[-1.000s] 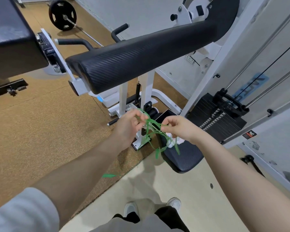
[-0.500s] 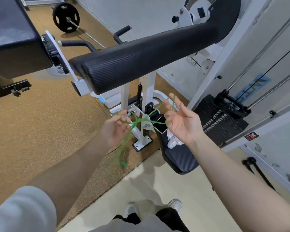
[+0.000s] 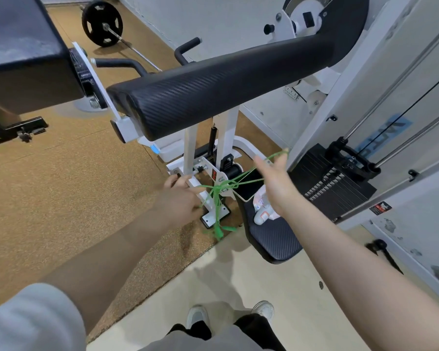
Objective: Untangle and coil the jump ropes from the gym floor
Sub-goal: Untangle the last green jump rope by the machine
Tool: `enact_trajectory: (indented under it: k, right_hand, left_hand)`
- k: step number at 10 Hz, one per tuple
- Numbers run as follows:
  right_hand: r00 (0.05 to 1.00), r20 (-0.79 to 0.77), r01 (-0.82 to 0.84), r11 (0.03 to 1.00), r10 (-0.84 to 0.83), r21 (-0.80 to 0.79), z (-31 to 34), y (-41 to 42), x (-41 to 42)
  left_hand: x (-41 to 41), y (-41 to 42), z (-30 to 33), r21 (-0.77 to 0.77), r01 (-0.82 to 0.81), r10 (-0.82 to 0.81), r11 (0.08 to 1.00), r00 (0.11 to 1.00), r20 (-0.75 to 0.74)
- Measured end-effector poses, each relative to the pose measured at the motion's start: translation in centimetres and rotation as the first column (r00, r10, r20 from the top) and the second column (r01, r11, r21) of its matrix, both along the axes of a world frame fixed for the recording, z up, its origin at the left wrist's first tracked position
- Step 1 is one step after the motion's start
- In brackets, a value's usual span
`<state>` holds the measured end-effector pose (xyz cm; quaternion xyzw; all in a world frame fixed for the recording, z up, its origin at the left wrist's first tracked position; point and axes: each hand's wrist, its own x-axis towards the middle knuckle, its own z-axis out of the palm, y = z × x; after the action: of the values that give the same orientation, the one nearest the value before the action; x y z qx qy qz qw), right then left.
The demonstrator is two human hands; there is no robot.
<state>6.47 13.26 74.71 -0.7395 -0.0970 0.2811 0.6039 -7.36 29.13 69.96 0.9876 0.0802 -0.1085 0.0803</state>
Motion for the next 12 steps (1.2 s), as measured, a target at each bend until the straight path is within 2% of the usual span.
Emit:
enact_trajectory:
  k: [1,2,3,4,5,6,7,8,9,10,11,12]
  right_hand:
    - [0.536,0.419,0.023,0.484,0.733,-0.875,-1.4,-0.4,0.1]
    - [0.550,0.104,-0.294,0.308,0.829,-0.905,-0.9,-1.2,0.7]
    - [0.798,-0.068,-0.564,0.703,0.598,-0.434,-0.8,-2.2,0.7]
    - [0.896,0.034,-0.397,0.832,0.443,-0.387,-1.0,-2.3,0.9]
    - [0.729,0.423,-0.082,0.681,0.539,-0.728,-2.1,-1.9,1.4]
    - [0.526,0.637,0.120,0.692,0.564,-0.712,-2.7,-1.6,-0.2]
    - [0.678,0.585,-0.232,0.885,0.445,-0.404,-2.4,-0.7,-2.6]
    - [0.772,0.351,-0.458,0.847,0.529,-0.269,-2.2,0.4,-4.1]
    - [0.821,0.124,-0.564,0.825,0.557,0.036,-2.2,1.2,-4.7]
    - [0.866,-0.115,-0.431,0.842,0.487,0.323,-2.3,1.3,-4.5]
    - [0.847,-0.349,-0.156,0.815,0.400,0.558,-2.6,0.6,-3.5]
    - [0.788,-0.501,0.144,0.683,0.359,0.716,-2.0,0.1,-2.4]
  left_hand:
    - [0.5,-0.8,0.0,-0.019,-0.018,0.018,1.000,1.000,0.022]
    - [0.5,-0.6,-0.1,-0.396,-0.298,0.353,0.869,0.933,0.074]
    - [0.6,0.4,-0.3,-0.763,-0.511,0.690,0.397,0.714,-0.118]
    - [0.5,0.6,0.2,-0.872,-0.332,0.688,-0.360,0.537,-0.488]
    - [0.6,-0.3,1.4,-0.817,-0.195,0.610,-0.543,0.576,-0.543]
    - [1.0,-1.5,3.0,-0.808,-0.137,0.537,-0.573,0.682,-0.496]
    - [1.3,-2.4,4.2,-0.810,-0.091,0.492,-0.579,0.753,-0.437]
    - [1.3,-2.9,4.7,-0.792,-0.112,0.432,-0.601,0.788,-0.438]
    - [1.2,-3.1,4.8,-0.753,-0.129,0.385,-0.645,0.796,-0.466]
    - [0.8,-2.0,4.3,-0.661,-0.060,0.380,-0.748,0.777,-0.502]
    - [0.3,-0.7,3.3,-0.632,-0.041,0.399,-0.774,0.743,-0.537]
    - [0.1,-0.4,2.4,-0.646,-0.064,0.439,-0.761,0.683,-0.584]
